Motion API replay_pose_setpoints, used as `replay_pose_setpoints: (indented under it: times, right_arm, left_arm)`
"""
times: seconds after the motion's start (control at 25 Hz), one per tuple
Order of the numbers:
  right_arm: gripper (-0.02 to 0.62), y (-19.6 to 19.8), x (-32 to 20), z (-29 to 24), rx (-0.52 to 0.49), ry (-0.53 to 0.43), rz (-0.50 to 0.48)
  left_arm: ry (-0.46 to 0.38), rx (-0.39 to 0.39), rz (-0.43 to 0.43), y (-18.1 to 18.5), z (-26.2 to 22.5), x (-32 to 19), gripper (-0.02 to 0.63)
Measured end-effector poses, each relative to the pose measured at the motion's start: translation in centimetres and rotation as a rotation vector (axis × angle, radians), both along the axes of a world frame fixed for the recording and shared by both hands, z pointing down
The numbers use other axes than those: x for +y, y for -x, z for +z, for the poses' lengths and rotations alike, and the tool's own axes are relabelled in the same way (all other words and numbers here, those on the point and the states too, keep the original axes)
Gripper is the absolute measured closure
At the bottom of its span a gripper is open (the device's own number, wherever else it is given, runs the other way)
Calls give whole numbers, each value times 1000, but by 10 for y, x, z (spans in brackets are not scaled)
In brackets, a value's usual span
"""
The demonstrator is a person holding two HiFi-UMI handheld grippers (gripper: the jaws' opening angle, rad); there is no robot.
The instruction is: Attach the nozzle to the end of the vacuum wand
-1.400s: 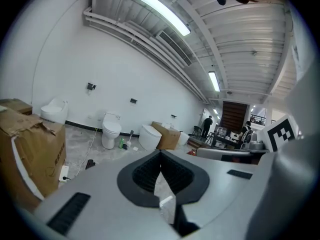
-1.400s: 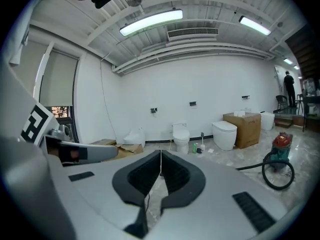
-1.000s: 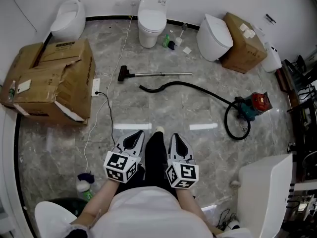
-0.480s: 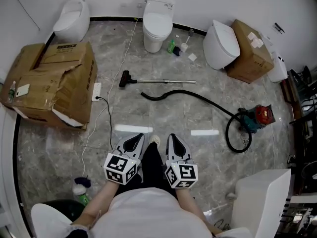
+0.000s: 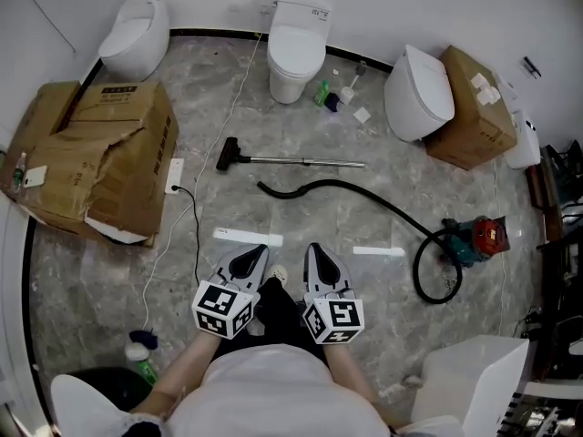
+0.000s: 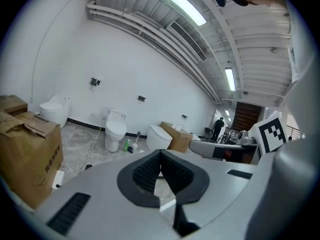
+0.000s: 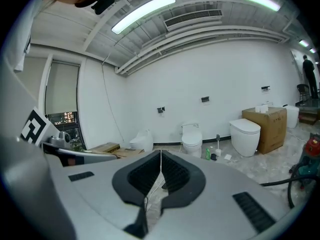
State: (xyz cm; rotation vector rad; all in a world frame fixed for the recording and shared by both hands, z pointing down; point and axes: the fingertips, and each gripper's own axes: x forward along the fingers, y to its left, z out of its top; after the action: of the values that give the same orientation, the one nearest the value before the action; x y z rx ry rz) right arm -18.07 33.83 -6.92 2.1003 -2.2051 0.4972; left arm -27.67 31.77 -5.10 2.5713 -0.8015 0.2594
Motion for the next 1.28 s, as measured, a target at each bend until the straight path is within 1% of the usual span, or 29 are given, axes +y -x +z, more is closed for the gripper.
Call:
replay_pose_setpoints:
  times: [0.2, 0.36, 0.6, 0.72, 0.84, 1.12, 1.28]
  right_arm:
    - [578, -30, -36, 0, -16, -9, -31]
    - [578, -53, -62, 5, -31, -13, -49]
    - [578, -82, -95, 8, -35, -25, -83]
    - [578, -91, -106, 14, -35, -23, -100]
    - [578, -93, -110, 16, -53, -19, -97]
    - [578, -94, -116, 26, -88, 15, -93]
    - [578, -95, -128, 34, -100, 38, -83]
  left_arm:
    - [5, -6, -30, -29, 3, -34, 598]
    - [-6, -5, -41, -52, 3, -58, 598]
    - [-13, -4, -81, -76, 7, -86, 598]
    - [-13, -6, -108, -81, 10, -94, 598]
    - [-3, -16, -122, -78, 13, -96, 598]
    - [-2, -25, -121, -83, 11, -112, 598]
    - [2, -27, -116, -86, 9, -128, 598]
